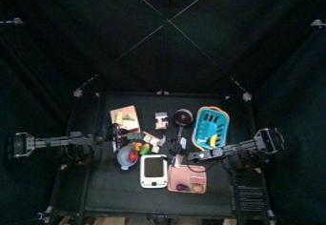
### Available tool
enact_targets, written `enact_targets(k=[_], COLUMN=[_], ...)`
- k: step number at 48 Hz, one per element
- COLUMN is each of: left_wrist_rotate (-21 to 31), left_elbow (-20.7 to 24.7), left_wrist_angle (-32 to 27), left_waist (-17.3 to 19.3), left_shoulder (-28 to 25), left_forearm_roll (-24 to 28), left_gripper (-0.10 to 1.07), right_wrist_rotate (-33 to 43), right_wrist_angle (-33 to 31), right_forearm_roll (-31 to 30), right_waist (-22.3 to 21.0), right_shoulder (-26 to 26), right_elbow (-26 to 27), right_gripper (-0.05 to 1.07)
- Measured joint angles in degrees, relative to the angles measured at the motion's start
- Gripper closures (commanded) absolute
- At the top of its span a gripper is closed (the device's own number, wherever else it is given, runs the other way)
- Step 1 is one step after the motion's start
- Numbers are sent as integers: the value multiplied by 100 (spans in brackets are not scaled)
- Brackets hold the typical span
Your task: Place green sushi roll on drawer
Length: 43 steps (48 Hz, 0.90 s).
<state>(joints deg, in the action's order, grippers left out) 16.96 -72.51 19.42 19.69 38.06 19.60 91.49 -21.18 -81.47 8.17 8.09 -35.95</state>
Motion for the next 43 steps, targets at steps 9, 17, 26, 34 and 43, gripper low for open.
enact_targets(k=[9,17,26,34,43], left_wrist_rotate=[-668,-1371,-1758,-1819,-1811], left_elbow=[-123,-246,-352,-387,-396], left_wrist_angle=[88,185,193,185,193], left_waist=[439,686,729,844,958], left_shoulder=[-26,-18,-26,-70,-193], left_forearm_roll=[-747,-1477,-2065,-2294,-2320], left_gripper=[28,28,28,28,28], right_wrist_rotate=[9,9,9,9,9], right_wrist_angle=[0,0,0,0,9], right_forearm_roll=[18,26,53,53,53], right_waist=[0,0,-9,-9,-9], right_shoulder=[-18,-53,-88,-97,-97], right_elbow=[0,0,0,0,0], right_gripper=[-2,-2,-2,-2,-2])
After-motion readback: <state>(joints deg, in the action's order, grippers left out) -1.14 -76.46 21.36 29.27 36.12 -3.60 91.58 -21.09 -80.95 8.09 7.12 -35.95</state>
